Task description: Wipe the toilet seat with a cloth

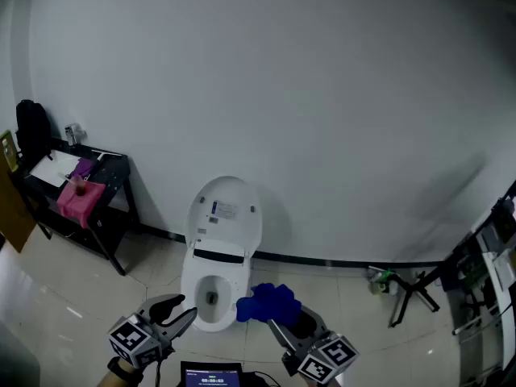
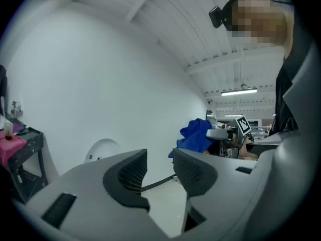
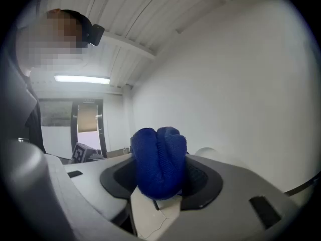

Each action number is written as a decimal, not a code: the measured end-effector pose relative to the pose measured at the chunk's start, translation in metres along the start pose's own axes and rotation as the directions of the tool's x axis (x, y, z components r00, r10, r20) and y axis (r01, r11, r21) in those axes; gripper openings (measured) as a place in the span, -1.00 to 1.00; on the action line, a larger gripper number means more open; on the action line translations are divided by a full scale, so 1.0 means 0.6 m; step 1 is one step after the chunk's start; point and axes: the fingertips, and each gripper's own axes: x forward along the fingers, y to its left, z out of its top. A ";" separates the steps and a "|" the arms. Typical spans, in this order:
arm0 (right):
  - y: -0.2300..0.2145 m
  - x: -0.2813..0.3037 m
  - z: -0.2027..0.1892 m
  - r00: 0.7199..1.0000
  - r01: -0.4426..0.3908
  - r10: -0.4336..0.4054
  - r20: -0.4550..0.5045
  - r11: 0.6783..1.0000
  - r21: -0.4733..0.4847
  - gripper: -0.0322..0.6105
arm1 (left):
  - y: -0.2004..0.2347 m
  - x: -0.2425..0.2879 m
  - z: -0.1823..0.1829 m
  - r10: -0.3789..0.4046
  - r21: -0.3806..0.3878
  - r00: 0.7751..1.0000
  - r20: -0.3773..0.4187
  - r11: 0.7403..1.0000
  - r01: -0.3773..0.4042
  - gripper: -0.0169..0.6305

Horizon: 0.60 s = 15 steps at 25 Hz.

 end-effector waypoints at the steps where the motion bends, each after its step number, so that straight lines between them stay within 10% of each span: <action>1: -0.002 0.004 -0.001 1.000 -0.002 0.002 -0.003 1.000 -0.002 -0.18 | 0.003 0.003 -0.001 -0.001 -0.002 1.000 0.000 1.000 0.001 -0.43; 15: -0.136 0.146 -0.044 0.995 -0.045 0.044 -0.095 0.999 -0.010 -0.18 | 0.105 0.122 -0.033 0.027 -0.026 0.998 -0.057 0.999 -0.028 -0.43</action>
